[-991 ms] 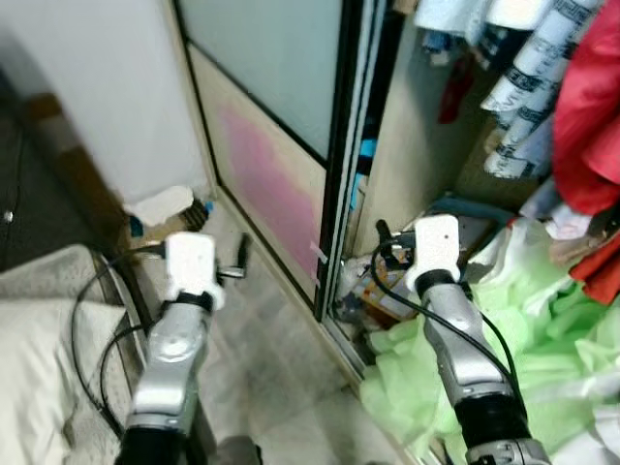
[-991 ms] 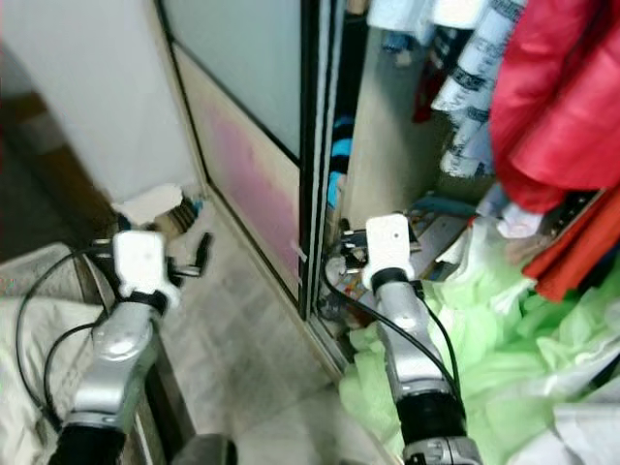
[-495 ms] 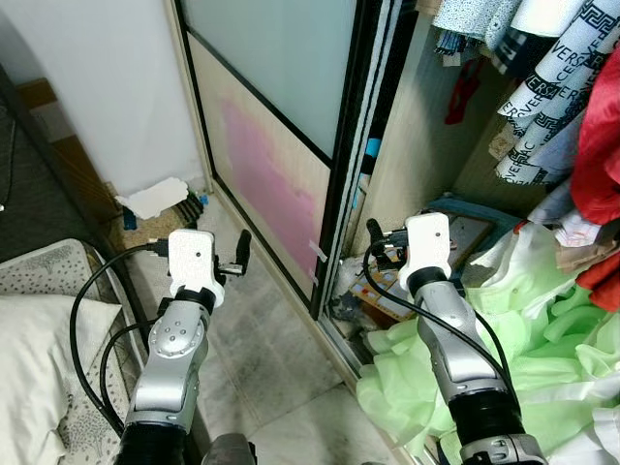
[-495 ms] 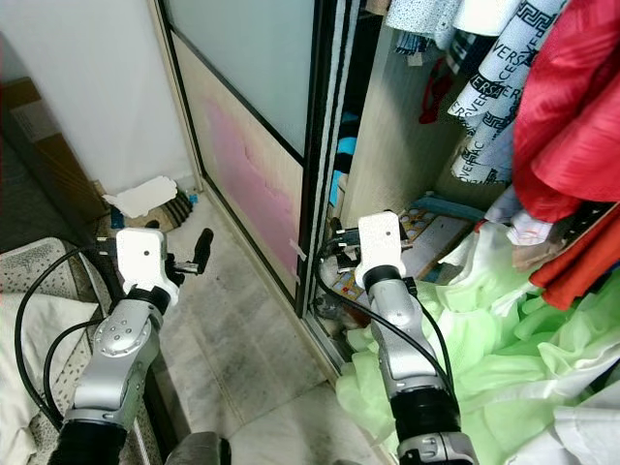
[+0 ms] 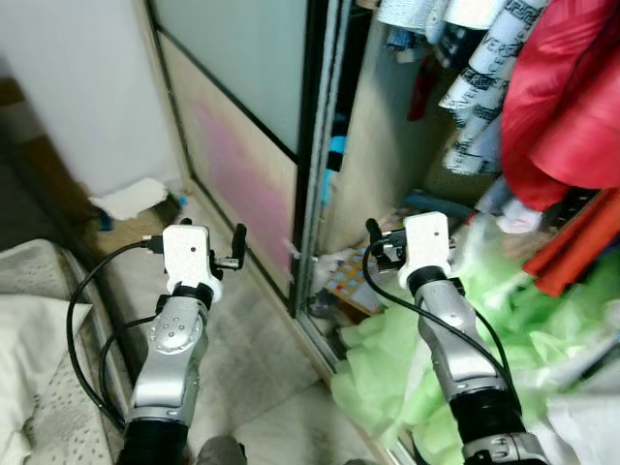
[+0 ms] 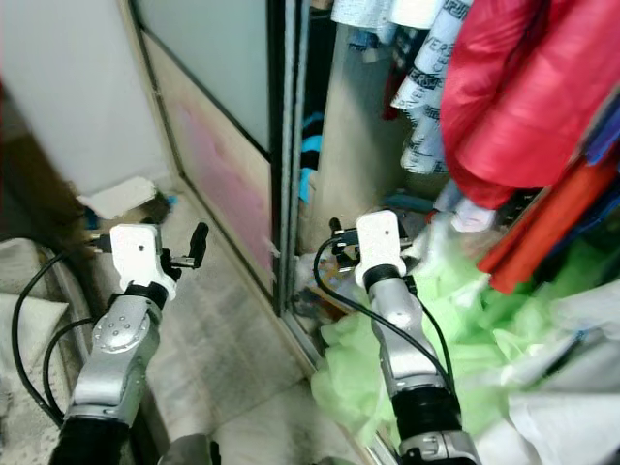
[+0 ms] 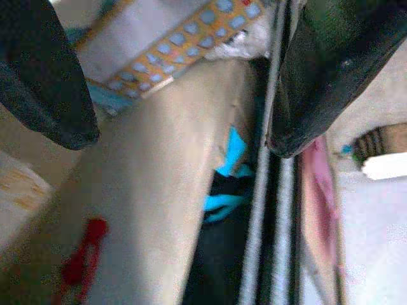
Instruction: Clean up the room
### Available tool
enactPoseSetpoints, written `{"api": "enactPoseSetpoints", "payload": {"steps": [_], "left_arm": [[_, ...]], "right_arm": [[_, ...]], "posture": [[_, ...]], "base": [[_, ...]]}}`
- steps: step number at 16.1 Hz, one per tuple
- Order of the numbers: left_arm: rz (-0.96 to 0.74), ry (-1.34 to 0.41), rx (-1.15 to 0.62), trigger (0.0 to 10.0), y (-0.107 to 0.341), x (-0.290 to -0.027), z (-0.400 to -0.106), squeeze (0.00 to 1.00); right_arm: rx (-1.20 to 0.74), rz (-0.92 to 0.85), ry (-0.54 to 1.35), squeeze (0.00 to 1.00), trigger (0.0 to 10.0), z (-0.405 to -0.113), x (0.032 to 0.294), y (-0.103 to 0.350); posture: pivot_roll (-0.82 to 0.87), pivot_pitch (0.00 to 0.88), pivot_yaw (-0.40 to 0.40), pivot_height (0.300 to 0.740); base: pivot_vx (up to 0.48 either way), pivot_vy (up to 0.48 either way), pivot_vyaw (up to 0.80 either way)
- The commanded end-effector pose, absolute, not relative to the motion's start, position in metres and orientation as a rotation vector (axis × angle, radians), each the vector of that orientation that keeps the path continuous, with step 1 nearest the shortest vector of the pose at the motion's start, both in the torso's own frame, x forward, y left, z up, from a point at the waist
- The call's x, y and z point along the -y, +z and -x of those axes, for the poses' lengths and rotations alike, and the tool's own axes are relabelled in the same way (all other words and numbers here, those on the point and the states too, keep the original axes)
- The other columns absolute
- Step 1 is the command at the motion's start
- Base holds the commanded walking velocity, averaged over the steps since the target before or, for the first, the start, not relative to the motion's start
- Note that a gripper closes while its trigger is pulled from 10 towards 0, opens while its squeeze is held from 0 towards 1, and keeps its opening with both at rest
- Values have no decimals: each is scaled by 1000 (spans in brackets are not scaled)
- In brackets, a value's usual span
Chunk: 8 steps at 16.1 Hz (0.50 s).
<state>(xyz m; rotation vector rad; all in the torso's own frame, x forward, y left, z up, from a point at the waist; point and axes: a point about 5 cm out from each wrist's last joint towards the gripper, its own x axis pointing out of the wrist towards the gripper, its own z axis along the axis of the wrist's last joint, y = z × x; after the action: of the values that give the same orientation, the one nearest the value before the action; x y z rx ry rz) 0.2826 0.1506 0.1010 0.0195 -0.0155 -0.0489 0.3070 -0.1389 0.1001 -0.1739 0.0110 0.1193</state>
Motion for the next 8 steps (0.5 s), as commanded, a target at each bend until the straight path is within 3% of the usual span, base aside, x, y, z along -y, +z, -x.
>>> {"api": "enactPoseSetpoints", "payload": {"steps": [1,8], "left_arm": [[-25,-21,7,10000,99,-155,-283,0],[-44,-3,2,10000,99,-155,-285,0]], "right_arm": [[3,181,133,0,10000,-309,136,104],[8,180,141,0,10000,-309,136,106]], "posture": [[50,0,-69,740],[39,0,-71,740]], "base": [[0,0,800],[0,0,800]]}}
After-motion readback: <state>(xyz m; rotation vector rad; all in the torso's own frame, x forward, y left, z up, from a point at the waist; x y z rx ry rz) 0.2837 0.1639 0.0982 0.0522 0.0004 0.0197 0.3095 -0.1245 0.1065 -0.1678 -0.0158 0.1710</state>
